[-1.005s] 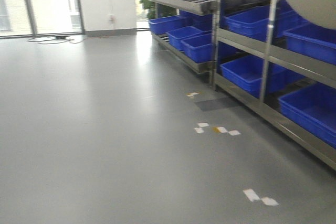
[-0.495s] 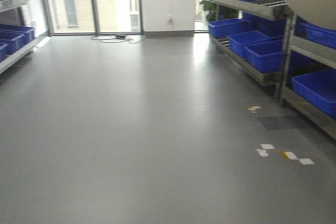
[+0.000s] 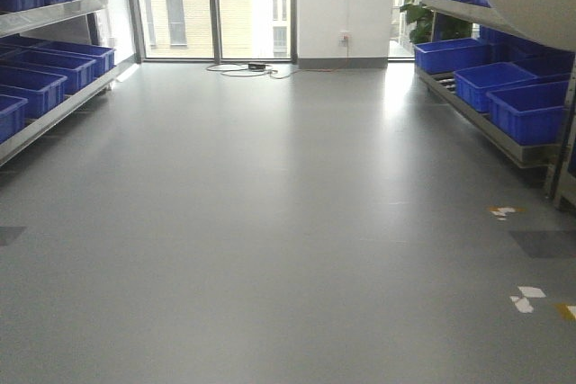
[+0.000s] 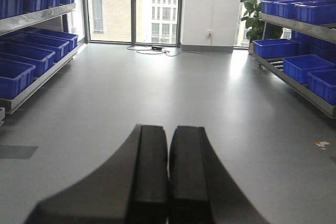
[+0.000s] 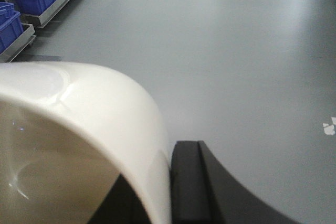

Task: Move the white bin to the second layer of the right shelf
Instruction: 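Turn and drive toward the windows holding the bin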

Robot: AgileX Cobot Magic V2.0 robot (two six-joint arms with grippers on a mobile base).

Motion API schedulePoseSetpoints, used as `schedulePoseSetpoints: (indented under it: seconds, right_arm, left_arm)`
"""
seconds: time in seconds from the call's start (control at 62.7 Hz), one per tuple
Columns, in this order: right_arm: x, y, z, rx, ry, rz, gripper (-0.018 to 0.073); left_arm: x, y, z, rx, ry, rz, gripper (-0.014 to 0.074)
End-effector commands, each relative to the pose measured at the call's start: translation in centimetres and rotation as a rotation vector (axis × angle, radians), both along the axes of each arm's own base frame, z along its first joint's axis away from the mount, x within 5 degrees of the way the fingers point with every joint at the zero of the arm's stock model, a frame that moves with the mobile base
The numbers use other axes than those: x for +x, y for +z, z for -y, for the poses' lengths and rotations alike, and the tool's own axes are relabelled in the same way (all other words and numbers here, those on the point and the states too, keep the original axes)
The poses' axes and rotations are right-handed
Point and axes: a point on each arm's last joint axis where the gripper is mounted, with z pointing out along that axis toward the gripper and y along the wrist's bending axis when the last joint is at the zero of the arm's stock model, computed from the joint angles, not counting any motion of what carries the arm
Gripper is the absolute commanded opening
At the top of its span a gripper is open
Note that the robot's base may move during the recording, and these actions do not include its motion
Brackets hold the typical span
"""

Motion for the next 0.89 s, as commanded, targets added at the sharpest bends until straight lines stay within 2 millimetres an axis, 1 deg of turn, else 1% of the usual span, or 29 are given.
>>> schedulePoseSetpoints:
  seconds: [0.0,0.878]
  right_arm:
    - [0.09,1.85,0.13,0.031,-0.017,0.124,0.0055]
    - [0.09,1.85,0.13,0.031,-0.017,0.124,0.0055]
  left_arm:
    - [0.1,-0.45,-0.02,-0.025,0.0,0.05,0.0085]
    - [0.1,-0.45,-0.02,-0.025,0.0,0.05,0.0085]
